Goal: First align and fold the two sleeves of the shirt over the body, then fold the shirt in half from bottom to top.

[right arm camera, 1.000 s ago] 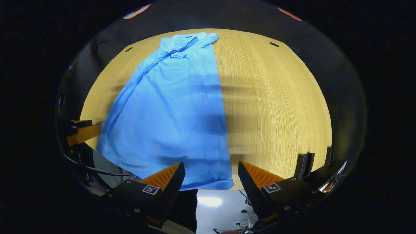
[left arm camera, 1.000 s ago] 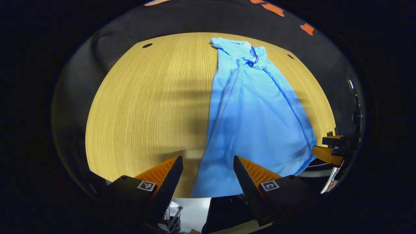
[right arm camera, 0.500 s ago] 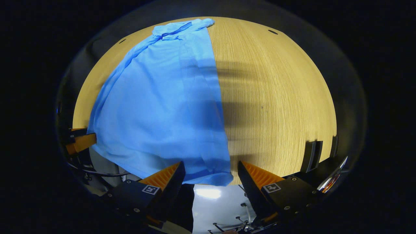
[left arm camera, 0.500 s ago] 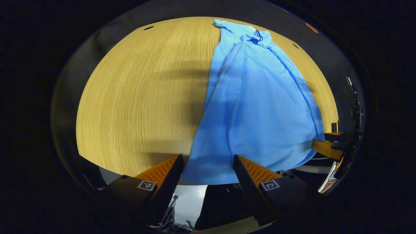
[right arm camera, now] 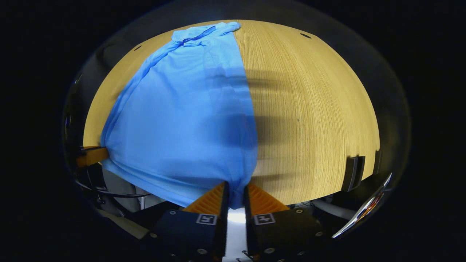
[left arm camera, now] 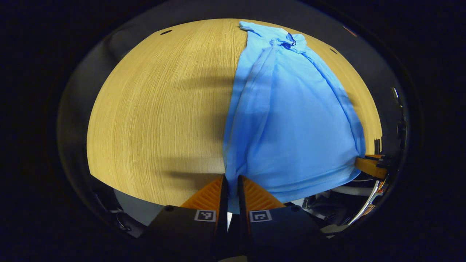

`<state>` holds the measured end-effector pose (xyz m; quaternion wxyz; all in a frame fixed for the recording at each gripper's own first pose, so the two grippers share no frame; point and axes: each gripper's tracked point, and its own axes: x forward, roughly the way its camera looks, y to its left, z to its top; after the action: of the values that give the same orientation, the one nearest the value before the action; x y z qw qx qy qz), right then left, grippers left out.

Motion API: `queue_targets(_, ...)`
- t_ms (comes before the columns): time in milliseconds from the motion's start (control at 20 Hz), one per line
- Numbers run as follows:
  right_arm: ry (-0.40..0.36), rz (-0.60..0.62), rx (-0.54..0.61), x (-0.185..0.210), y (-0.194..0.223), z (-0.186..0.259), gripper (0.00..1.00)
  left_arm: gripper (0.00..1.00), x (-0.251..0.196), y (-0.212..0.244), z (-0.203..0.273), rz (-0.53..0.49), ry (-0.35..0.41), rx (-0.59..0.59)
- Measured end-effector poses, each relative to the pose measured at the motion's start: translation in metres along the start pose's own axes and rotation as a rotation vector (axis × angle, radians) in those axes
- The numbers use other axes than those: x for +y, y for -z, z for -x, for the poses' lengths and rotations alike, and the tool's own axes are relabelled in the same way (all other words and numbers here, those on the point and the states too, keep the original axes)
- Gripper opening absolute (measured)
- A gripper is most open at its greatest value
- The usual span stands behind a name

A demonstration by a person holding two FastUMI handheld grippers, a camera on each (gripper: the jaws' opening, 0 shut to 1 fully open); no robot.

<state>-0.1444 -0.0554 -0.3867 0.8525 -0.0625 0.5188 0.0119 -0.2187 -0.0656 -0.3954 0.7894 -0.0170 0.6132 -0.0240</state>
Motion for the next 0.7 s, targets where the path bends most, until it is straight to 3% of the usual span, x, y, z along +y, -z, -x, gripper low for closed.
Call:
queue_targets(50, -0.01, -0.018, 0.002, 0.003, -0.001, 0.001, 0.07, 0.18, 0.001, -0.002, 0.0, -0.04, 0.003, -0.013)
queue_targets(100, -0.013, -0.029, -0.001, 0.005, -0.003, 0.0, 0.04, 0.17, -0.002, -0.007, -0.002, -0.036, 0.002, -0.038)
queue_targets(150, -0.013, -0.026, -0.005, 0.006, -0.006, 0.002, 0.03, 0.05, -0.003, -0.006, -0.003, -0.053, 0.002, -0.032)
queue_targets(400, -0.021, 0.004, -0.061, 0.006, -0.044, 0.019, 0.01, 0.05, -0.007, -0.024, 0.006, 0.01, 0.056, -0.026)
queue_targets(600, -0.031, 0.013, -0.121, 0.004, -0.103, 0.033, 0.01, 0.05, -0.007, -0.082, 0.018, 0.021, 0.065, -0.097)
queue_targets(700, -0.032, 0.028, -0.155, 0.002, -0.147, 0.037, 0.01, 0.05, -0.007, -0.132, 0.023, 0.021, 0.069, -0.142)
